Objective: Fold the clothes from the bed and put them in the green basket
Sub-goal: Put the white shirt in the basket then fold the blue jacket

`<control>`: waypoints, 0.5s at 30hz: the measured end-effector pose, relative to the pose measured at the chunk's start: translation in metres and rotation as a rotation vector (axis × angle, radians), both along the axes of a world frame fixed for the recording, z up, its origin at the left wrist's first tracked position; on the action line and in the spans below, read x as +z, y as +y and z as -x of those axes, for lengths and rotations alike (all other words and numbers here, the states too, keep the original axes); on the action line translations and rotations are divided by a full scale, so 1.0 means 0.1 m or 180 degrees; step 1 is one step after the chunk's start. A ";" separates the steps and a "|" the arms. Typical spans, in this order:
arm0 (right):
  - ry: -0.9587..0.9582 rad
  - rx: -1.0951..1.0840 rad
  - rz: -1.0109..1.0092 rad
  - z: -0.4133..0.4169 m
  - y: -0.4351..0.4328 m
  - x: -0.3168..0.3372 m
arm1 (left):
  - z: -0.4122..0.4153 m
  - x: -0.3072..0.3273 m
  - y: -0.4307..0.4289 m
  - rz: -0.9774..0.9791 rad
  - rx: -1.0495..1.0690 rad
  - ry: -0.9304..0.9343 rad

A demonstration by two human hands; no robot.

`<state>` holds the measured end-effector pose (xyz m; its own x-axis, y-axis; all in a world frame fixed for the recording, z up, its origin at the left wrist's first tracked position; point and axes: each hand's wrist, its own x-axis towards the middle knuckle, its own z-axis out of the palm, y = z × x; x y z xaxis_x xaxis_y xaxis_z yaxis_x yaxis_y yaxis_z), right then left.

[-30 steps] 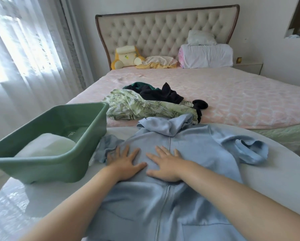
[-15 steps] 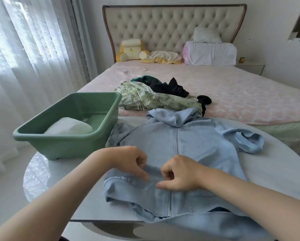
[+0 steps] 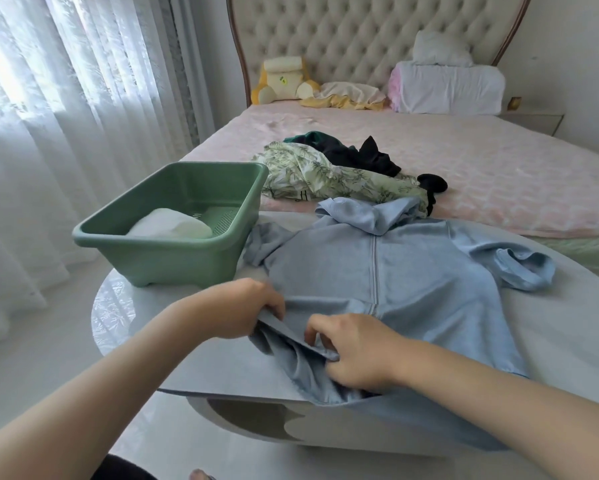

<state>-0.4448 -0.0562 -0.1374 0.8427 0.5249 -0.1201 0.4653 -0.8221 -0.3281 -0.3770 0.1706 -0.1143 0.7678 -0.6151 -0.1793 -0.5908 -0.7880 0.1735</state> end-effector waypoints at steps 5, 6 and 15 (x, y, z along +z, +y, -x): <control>0.0404 0.0016 -0.0481 -0.05 0.05 0.14 | 0.06 0.22 0.14 0.0016 -0.0484 -0.0298; 0.0518 0.0064 -0.0459 -0.04 0.05 0.15 | 0.08 0.24 0.16 -0.0316 -0.0319 -0.0236; 0.0550 -0.0334 -0.0552 -0.10 -0.07 0.06 | 0.01 0.17 0.01 0.2964 0.1993 0.0095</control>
<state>-0.4348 -0.0636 -0.1317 0.8684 0.4609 -0.1829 0.3052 -0.7875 -0.5355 -0.3785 0.1715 -0.0975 0.9917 -0.0262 0.1256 -0.1218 -0.5003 0.8573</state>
